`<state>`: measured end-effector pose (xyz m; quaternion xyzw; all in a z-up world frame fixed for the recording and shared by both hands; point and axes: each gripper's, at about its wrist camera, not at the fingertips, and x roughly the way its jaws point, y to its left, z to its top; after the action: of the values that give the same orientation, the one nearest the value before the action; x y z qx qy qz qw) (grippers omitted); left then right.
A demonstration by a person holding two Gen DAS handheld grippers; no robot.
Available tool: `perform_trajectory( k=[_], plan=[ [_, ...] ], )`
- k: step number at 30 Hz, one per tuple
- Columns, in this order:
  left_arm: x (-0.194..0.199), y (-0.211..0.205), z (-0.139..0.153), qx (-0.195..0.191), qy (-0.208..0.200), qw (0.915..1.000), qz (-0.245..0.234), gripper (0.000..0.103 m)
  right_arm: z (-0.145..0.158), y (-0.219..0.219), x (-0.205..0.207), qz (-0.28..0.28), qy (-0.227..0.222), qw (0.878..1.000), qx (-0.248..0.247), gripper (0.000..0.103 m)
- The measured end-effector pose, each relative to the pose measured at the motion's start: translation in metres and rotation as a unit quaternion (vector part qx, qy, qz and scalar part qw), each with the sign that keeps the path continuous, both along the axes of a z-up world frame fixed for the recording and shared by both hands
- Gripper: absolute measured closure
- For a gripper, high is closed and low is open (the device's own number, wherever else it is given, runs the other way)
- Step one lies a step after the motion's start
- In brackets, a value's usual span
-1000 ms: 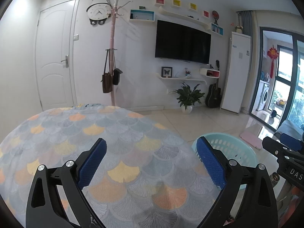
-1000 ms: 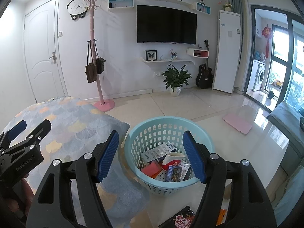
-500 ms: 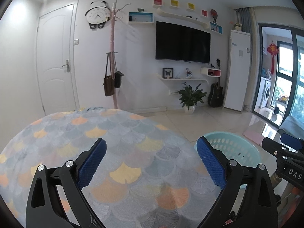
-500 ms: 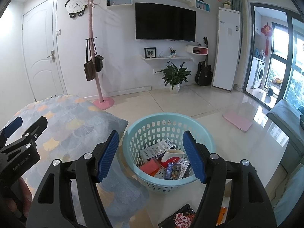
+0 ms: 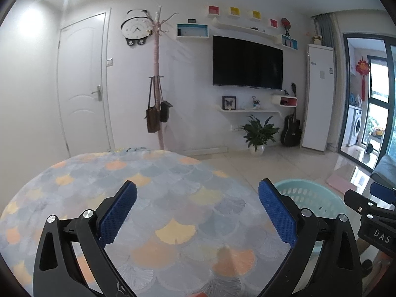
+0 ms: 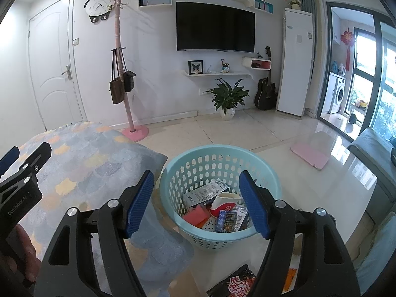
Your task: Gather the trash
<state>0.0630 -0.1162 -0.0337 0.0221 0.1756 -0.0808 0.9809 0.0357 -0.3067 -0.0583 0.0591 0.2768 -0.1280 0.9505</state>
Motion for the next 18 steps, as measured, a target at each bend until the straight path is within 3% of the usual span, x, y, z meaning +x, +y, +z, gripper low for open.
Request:
perform_trajectory(
  k=[18],
  plan=[
    [0.0048,0.0061,0.0006,-0.011,0.021,0.9997,0.008,0.008,-0.0030,0.0051,-0.0006,0.004,0.002,1.000,0.001,0.034]
  ],
)
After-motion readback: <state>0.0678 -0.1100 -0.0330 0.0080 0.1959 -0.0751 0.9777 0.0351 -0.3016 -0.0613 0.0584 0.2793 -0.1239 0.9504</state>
